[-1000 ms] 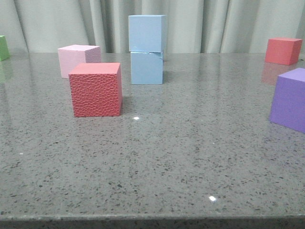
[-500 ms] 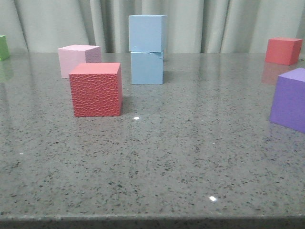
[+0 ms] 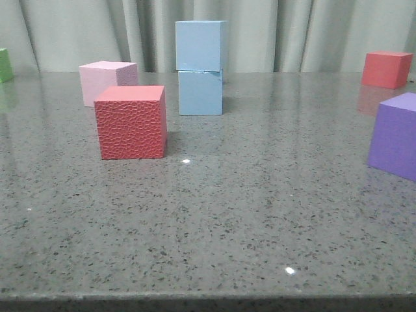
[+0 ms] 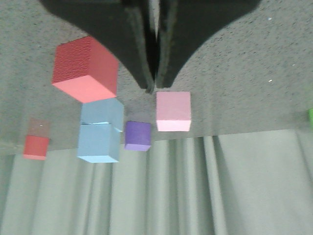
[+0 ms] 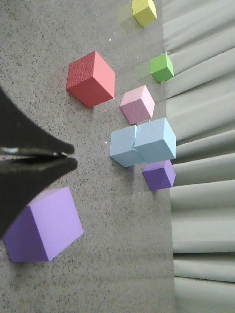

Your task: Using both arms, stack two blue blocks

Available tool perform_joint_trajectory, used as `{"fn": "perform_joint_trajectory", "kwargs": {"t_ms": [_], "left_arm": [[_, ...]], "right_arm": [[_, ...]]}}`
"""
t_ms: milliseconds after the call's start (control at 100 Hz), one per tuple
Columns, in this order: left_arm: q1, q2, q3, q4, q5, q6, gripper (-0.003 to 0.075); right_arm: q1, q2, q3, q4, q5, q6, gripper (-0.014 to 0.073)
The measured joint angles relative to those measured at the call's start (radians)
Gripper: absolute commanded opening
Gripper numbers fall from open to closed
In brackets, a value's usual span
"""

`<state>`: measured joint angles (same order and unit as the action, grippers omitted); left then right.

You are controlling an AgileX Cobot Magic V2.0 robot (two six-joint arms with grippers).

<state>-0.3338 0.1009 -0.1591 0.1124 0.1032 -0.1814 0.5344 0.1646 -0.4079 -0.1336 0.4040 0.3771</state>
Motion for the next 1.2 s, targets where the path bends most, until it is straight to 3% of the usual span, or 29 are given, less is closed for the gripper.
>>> {"fn": "perform_joint_trajectory", "kwargs": {"t_ms": [240, 440, 640, 1200], "left_arm": [[0.144, -0.066, 0.087, -0.009, -0.019, 0.006, -0.0018], [0.234, -0.105, 0.155, -0.086, -0.059, 0.126, -0.0018], [0.305, -0.105, 0.164, -0.105, -0.073, 0.148, -0.0018], [0.326, -0.105, 0.164, -0.112, -0.064, 0.148, -0.0018]], "right_arm": [[0.000, 0.000, 0.000, 0.000, 0.000, 0.000, -0.0067], [0.000, 0.000, 0.000, 0.000, 0.000, 0.000, -0.0067], [0.000, 0.000, 0.000, 0.000, -0.002, 0.000, -0.0067], [0.000, 0.000, 0.000, 0.000, -0.002, 0.000, -0.0067]]}}
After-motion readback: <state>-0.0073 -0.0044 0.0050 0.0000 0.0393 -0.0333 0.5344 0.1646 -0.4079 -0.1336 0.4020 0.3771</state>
